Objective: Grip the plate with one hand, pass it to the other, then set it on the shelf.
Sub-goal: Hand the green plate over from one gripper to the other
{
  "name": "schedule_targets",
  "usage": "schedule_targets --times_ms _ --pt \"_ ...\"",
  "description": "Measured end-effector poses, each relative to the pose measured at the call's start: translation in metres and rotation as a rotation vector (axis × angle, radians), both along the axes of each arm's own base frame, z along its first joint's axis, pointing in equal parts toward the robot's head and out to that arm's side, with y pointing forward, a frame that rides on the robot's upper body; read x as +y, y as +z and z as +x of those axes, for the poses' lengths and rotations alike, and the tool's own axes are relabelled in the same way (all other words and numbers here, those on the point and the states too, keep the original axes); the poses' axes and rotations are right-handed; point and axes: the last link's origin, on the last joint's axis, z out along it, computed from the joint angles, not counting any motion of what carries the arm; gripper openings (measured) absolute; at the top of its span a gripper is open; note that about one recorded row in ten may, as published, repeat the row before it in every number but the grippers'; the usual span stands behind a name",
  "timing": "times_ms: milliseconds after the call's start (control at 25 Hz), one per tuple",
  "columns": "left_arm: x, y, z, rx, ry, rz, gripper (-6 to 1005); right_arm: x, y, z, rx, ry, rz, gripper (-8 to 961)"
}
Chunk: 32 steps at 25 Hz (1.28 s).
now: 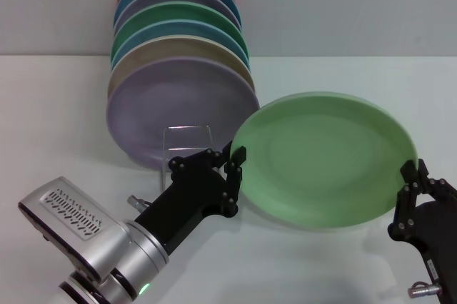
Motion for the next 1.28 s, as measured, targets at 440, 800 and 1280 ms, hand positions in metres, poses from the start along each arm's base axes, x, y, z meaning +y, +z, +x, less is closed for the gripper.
schedule_targets --times_ms 440,800,1280 --pt "-0.0015 0.0014 -0.0010 -0.007 0.001 0.007 44 -0.0010 -0.0012 -0.0012 -0.003 0.010 -0.008 20" --pt "-0.0022 0.0029 -0.0008 -0.014 -0.003 0.015 43 -0.0009 -0.0016 -0.0007 -0.007 0.010 -0.012 19" --pt "-0.0070 0.0084 -0.0033 -0.031 -0.010 0.048 63 -0.0089 0.0072 0.0034 0.043 0.125 -0.033 120"
